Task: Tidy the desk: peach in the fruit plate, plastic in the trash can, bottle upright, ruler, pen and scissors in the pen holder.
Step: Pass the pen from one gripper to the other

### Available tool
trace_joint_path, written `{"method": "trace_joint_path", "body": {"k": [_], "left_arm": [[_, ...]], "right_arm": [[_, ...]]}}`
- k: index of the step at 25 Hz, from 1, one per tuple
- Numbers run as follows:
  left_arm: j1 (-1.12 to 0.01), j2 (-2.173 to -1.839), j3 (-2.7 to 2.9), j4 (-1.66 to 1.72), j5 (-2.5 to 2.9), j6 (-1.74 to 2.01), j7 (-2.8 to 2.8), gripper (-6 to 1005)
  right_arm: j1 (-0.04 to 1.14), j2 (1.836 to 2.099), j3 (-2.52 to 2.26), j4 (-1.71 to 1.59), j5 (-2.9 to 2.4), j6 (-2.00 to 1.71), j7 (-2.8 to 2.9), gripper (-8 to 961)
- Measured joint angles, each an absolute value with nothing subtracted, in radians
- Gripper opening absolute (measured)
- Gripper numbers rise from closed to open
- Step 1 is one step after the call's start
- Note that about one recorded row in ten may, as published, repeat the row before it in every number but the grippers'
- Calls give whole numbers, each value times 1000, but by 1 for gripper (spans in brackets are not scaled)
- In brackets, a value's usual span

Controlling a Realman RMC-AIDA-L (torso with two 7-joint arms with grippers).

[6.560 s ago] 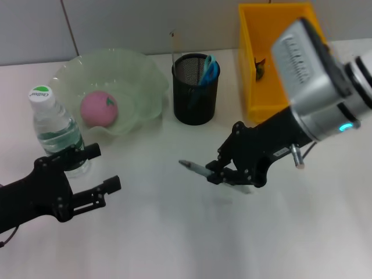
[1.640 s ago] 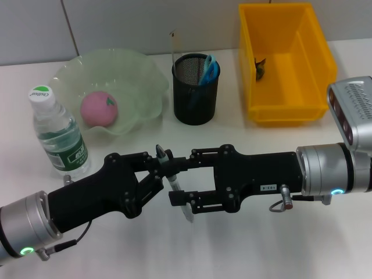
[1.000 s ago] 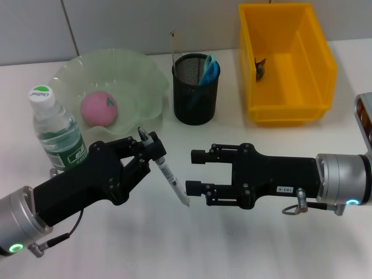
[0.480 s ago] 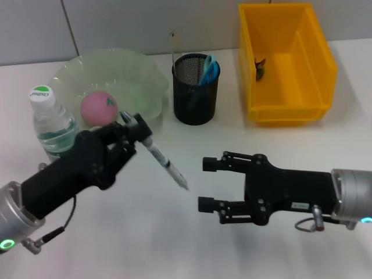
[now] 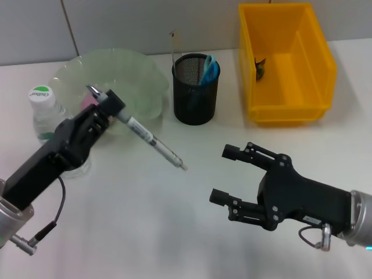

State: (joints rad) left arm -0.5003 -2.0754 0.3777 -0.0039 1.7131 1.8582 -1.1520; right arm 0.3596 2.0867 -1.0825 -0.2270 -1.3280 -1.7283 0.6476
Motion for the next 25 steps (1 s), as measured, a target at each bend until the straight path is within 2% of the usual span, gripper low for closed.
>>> {"method": "trace_joint_path", "body": {"k": [12, 25], "left_arm": [[-482, -2079, 281, -129, 1713, 1777, -1264, 138], [-481, -2078, 242, -155, 1713, 1730, -1348, 137]], "right_arm": [[409, 2094, -1078, -32, -1220, -1741, 404, 785], [412, 2094, -1078, -28, -1212, -1755, 383, 785]]}}
